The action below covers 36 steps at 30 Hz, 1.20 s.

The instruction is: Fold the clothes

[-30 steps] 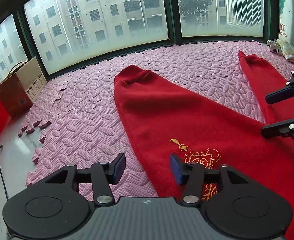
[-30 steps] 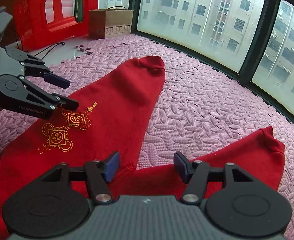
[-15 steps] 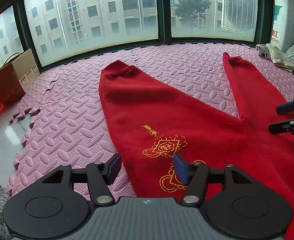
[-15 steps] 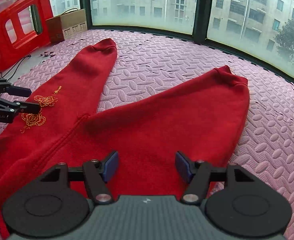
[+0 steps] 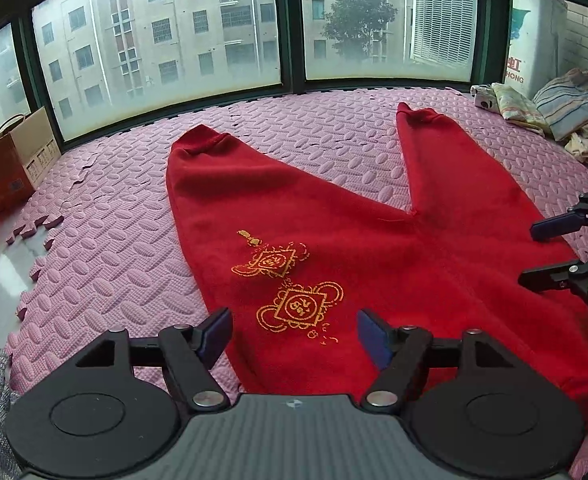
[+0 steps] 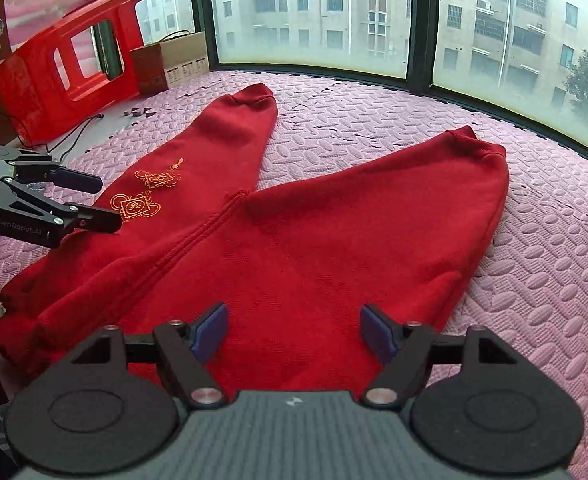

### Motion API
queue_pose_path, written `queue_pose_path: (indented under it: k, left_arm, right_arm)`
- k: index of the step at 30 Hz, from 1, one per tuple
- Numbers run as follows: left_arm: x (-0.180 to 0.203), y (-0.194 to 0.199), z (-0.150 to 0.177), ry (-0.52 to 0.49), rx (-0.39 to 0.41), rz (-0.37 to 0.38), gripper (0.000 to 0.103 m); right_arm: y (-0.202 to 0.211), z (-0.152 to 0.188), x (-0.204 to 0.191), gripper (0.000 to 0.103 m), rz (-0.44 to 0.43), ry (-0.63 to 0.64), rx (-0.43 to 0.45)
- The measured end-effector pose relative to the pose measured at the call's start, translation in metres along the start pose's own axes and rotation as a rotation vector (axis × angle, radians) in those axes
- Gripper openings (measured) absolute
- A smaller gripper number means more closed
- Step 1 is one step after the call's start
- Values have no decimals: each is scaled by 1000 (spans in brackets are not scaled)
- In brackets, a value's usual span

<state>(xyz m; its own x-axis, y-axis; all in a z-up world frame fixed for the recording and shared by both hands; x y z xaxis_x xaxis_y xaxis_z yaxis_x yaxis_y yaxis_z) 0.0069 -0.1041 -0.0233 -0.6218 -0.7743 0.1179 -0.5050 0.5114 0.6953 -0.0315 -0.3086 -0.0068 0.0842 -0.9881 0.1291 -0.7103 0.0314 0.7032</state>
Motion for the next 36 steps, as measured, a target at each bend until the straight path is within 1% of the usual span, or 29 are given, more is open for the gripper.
queue_pose_path:
  k: [4,8,11,12,14,17,19,20,22,28,36]
  left_arm:
    - [0,4,9,11,-2,-5,76]
    - [-4,11,11,29,5,-18,76]
    - [-2,20,5,37,31,-13,76]
    - [1,22,2,36,40,-6,77]
    - [9,25,-2,33,57,17,79]
    - [18,23,-1,17,49,39,79]
    - [22,21,4,4,30,33,79]
    - [22,20,7,2,23,30,79]
    - [21,20,13,8,13,32,79]
    - [18,23,22,17,0,24,80]
    - [13,30,26,33,-5,13,80]
  right_arm:
    - [2,7,2,85,4,-10,10]
    - [8,6,1,87,23,-21,6]
    - [14,-1,-4,88,29,-24,13]
    - [15,-2,-5,90,28,-27,16]
    - [18,-6,-12,100,-7,-37,28]
    - [14,1,-19,100,-8,-16,7]
    - [9,8,-21,101,2,0,-15]
    - [8,10,-21,103,3,5,-14]
    - [9,12,-22,103,2,12,-8]
    - [7,14,-26,103,24,47,-18]
    - [5,14,-24,103,8,45,-34]
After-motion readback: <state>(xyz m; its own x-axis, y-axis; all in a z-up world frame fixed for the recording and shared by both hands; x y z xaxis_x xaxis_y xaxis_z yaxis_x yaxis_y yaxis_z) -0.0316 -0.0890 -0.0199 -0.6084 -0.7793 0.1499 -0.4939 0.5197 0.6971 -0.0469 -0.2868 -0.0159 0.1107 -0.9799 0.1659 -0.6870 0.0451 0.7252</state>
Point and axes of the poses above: each gripper's, at about its wrist camera, not at the fingertips, and y roughly against the way its jaws point, x to its right, z to its underside, the point moved 8 cm from there along -y, roughly the way its jaws point, and after that the axes turned 14 degrees about z, right-handed, at the moved point
